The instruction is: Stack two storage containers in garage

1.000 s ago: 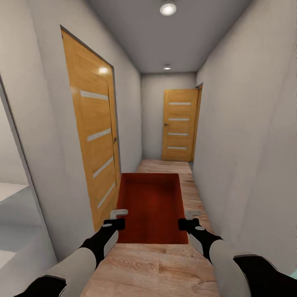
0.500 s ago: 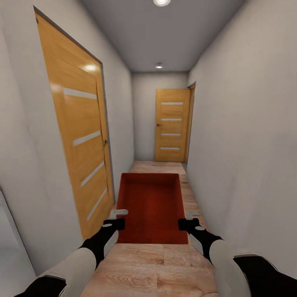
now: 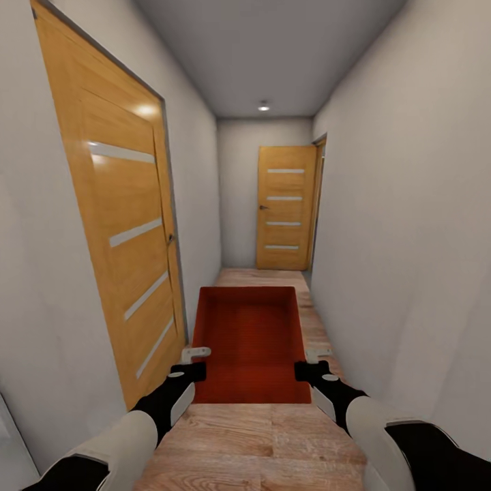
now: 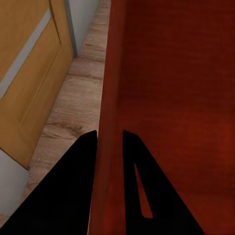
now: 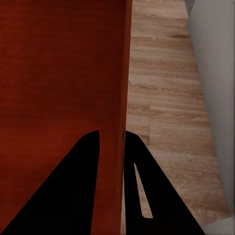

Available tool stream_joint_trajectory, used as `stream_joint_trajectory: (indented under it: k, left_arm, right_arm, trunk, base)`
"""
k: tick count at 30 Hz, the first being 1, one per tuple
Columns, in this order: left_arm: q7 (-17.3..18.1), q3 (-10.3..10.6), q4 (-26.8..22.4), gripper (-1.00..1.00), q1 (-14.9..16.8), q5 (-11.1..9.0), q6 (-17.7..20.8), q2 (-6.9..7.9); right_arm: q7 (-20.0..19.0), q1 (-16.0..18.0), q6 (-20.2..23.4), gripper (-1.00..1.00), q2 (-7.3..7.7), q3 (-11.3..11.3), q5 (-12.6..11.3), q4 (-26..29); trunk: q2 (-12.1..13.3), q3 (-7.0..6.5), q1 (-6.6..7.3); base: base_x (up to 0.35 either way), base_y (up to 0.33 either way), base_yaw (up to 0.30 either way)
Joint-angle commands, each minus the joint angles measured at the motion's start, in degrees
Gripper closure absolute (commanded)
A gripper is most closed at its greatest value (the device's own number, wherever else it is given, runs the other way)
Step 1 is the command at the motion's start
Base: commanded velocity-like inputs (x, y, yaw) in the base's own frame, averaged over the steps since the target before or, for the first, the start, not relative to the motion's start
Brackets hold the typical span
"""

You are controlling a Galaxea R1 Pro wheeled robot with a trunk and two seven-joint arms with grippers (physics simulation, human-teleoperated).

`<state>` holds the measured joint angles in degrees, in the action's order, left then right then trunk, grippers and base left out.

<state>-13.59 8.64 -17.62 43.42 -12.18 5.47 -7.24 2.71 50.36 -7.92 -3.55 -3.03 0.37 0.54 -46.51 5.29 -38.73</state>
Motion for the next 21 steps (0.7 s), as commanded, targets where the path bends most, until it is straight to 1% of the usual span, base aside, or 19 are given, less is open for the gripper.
stream_joint_trajectory:
  k: [1, 6, 9, 14, 21]
  left_arm:
    - [-0.71, 0.16, -0.43, 1.0, 0.08, -0.17, -0.05, 0.38]
    - [-0.81, 2.64, -0.78, 1.0, 0.04, -2.62, 0.16, 0.98]
    - [-0.78, 3.53, -0.94, 1.0, 0.01, -3.52, 0.17, 1.21]
    - [-0.75, 4.09, -0.93, 1.0, 0.01, -4.13, 0.07, 1.34]
    - [-0.73, 4.35, -0.84, 1.0, 0.01, -4.44, -0.08, 1.37]
  right_arm:
    - [0.12, 0.02, -0.14, 1.0, 0.33, 0.03, -0.28, -0.25]
    - [0.19, 0.03, -0.09, 1.0, 0.14, -0.27, -0.35, -0.22]
    - [0.19, 0.03, -0.08, 1.0, 0.07, -0.39, -0.37, -0.2]
    - [0.19, 0.03, -0.08, 1.0, 0.04, -0.54, -0.37, -0.19]
    - [0.15, 0.02, -0.08, 1.0, 0.05, -0.63, -0.37, -0.19]
  trunk:
    - [-0.08, 0.09, -0.01]
    - [-0.08, 0.09, -0.01]
    - [-0.08, 0.09, -0.01]
    - [-0.08, 0.09, -0.01]
    - [-0.08, 0.09, -0.01]
  base:
    - [0.0, 0.0, 0.0]
    - [0.017, 0.0, 0.0]
    - [0.2, 0.0, 0.0]
    - [0.298, 0.0, 0.0]
    - [0.32, 0.0, 0.0]
